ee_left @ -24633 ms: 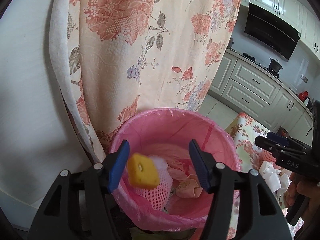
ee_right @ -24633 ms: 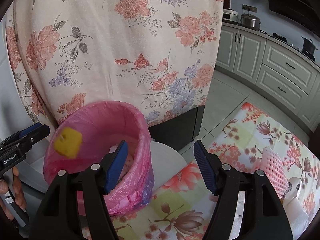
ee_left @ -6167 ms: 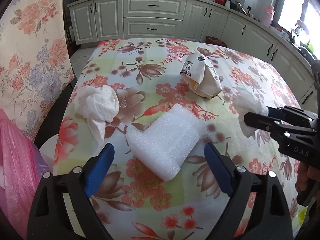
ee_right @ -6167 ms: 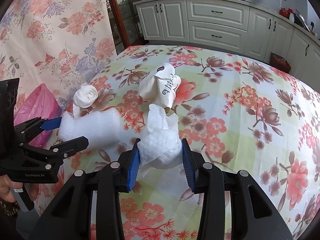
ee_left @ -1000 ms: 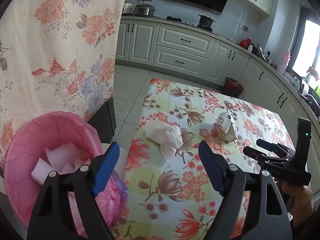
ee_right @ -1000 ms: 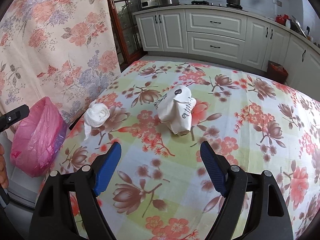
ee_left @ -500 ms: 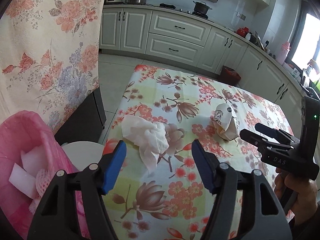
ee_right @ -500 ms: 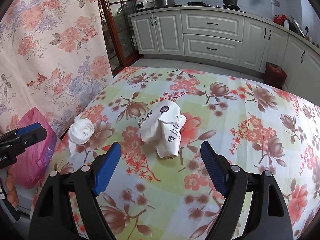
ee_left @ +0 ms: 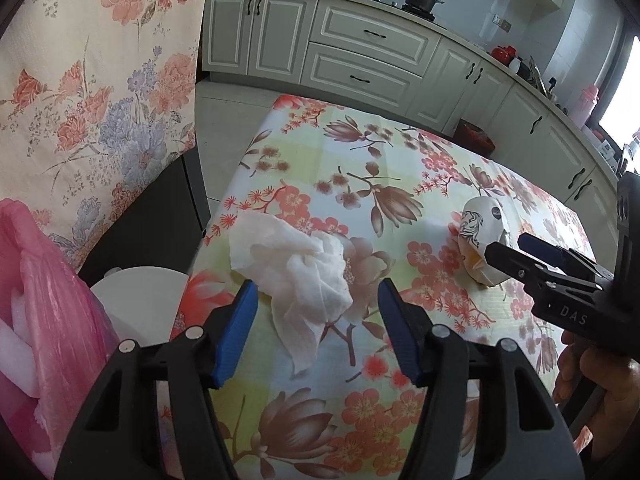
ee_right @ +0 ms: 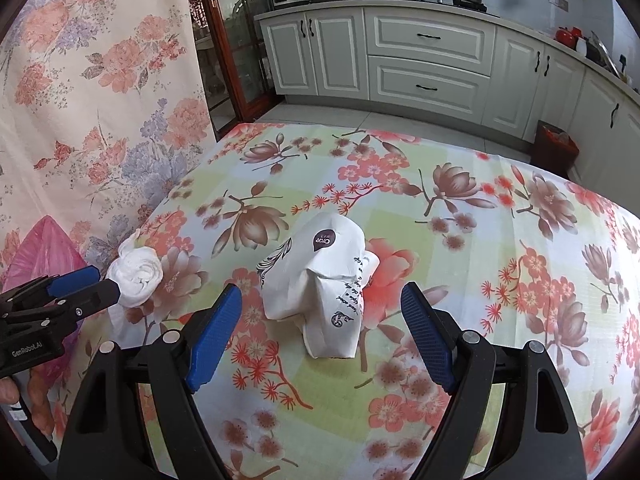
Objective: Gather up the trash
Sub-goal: 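Move both open grippers back toward the tissue and paper cup on the table, then grasp the crumpled tissue with the left gripper while the right grasps the printed paper cup, then carry the tissue and paper cup in both grippers over the pink bin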
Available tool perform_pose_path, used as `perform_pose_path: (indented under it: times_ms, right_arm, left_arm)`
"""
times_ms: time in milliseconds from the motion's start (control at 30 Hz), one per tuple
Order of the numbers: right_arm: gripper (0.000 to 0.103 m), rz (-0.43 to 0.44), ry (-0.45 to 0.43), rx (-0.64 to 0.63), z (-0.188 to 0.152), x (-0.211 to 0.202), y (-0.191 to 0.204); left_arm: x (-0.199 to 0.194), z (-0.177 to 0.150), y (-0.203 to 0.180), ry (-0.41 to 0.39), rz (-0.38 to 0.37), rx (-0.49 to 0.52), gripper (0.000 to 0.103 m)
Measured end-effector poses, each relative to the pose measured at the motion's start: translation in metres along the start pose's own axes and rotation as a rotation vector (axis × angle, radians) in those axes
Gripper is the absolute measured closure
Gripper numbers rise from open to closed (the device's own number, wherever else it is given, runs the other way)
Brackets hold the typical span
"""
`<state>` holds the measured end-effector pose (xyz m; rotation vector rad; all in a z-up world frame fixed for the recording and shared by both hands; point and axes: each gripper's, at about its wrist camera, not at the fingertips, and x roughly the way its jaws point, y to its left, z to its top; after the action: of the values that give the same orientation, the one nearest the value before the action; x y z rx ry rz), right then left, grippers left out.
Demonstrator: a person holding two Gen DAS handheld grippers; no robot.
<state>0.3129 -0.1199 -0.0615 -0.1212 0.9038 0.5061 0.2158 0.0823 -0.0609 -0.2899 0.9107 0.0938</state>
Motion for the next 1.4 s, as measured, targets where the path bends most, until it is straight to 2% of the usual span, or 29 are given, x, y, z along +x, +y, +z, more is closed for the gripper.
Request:
perform_pose_path:
  times_ms: [200,267,367,467,800,867,1400]
  right_arm:
    - [0.027,-0.004,0.02,-0.004,0.0,0.013,0.001]
    - [0.031,0.0,0.029,-0.008,-0.001,0.016,0.001]
    - [0.045,0.01,0.043,-0.009,-0.002,0.02,0.002]
    - [0.045,0.014,0.042,-0.015,-0.003,0.019,0.003]
    - [0.047,0.009,0.021,-0.033,-0.01,0.0,0.012]
    - [0.055,0.014,0.015,-0.032,-0.01,-0.006,0.014]
    - [0.055,0.027,-0.025,-0.045,-0.025,-0.048,0.03]
  left_arm:
    - [0.01,0.003,-0.002,0.022,0.0,-0.003,0.053]
    - [0.014,0.003,-0.002,0.033,0.0,-0.001,0.064]
    - [0.017,0.001,0.0,0.043,-0.006,-0.003,0.075]
    - [0.015,0.001,0.001,0.039,-0.01,-0.009,0.079]
    - [-0.005,-0.005,-0.004,0.017,-0.035,0.008,0.081]
    - [-0.01,-0.006,-0.005,0.01,-0.039,0.009,0.081]
    - [-0.057,-0.018,-0.007,-0.053,-0.068,0.023,0.082]
